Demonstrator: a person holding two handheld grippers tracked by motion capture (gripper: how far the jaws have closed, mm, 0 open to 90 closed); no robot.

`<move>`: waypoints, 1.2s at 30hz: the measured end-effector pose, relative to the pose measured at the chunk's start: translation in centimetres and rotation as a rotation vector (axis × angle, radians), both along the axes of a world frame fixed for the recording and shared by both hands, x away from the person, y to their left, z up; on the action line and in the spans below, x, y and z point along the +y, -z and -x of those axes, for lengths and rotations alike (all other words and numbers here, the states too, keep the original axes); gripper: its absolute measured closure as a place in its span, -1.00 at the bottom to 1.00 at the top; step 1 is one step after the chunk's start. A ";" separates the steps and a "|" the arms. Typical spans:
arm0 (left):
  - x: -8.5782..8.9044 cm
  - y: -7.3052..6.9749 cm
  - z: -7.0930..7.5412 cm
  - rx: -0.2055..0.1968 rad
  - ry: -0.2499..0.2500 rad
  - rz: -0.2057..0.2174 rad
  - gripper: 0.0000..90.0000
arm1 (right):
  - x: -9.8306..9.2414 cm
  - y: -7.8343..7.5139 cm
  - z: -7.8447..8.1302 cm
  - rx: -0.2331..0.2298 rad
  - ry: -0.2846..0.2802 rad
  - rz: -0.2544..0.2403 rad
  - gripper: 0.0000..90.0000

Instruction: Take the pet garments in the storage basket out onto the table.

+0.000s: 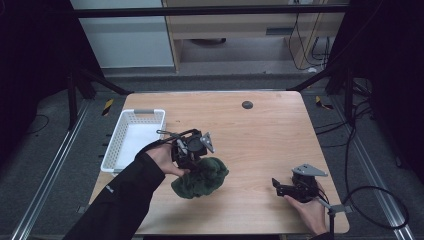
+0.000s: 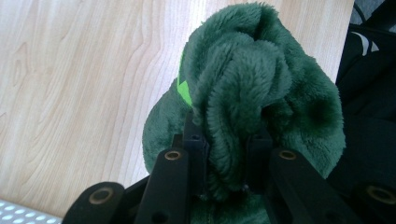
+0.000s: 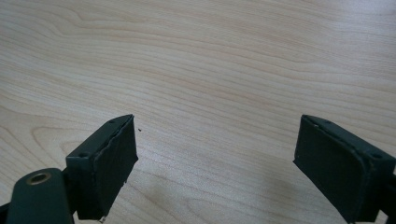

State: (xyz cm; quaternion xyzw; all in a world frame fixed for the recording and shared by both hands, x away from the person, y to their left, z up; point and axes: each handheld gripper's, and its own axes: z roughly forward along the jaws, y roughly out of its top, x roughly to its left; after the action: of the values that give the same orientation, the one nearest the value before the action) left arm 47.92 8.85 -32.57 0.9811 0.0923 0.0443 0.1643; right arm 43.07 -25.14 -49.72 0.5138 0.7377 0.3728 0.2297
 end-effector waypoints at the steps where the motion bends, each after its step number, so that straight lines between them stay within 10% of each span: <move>1: 0.0 0.0 0.0 0.000 0.000 0.000 0.67 | 0.0 0.0 0.0 0.000 0.000 0.000 -0.71; 36: -3.6 6.9 -1.6 0.051 0.086 -0.067 0.67 | 0.0 0.1 0.0 0.000 -0.006 -0.001 -0.71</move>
State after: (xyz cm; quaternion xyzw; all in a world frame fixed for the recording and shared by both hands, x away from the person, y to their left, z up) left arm 49.49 5.25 -39.50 0.9899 0.0526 0.0152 0.1308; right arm 43.06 -25.15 -49.77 0.5116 0.7393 0.3737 0.2282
